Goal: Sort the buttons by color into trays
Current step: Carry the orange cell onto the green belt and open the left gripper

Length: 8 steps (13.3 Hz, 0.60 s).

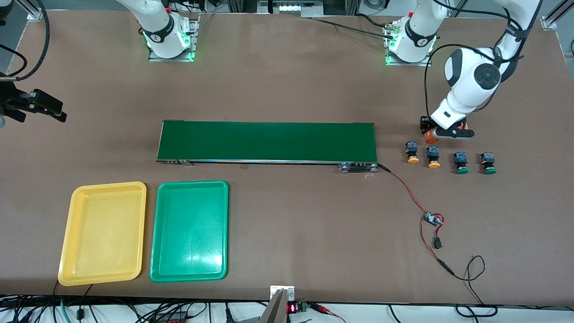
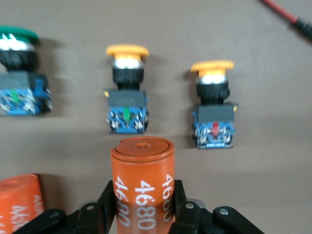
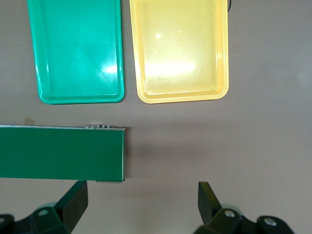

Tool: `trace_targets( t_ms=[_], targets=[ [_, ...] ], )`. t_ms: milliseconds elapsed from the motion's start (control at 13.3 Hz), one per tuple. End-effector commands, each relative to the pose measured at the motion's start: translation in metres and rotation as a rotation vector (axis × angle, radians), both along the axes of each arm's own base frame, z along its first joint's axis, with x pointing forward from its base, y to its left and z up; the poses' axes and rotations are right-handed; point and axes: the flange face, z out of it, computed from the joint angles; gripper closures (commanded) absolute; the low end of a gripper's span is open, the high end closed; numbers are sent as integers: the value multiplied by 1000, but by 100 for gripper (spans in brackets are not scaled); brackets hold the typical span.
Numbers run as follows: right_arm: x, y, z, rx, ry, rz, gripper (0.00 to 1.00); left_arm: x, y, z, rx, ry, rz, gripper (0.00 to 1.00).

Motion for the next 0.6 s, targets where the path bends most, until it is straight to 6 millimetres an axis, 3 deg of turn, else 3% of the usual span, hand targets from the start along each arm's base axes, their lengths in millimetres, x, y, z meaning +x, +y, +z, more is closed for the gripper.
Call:
trace_targets(
  t_ms=[0, 226, 301, 527],
  targets=[
    [-4, 1, 4, 4, -13, -1, 0, 37, -2, 57, 18, 62, -58, 86],
    [-3, 1, 3, 3, -14, -1, 0, 77, -13, 118, 18, 101, -238, 85],
    [-3, 1, 4, 2, -19, 1, 0, 83, -33, 127, 16, 100, -350, 81],
    [-3, 1, 4, 2, -19, -1, 0, 88, -120, 134, 8, 75, -660, 82]
  ],
)
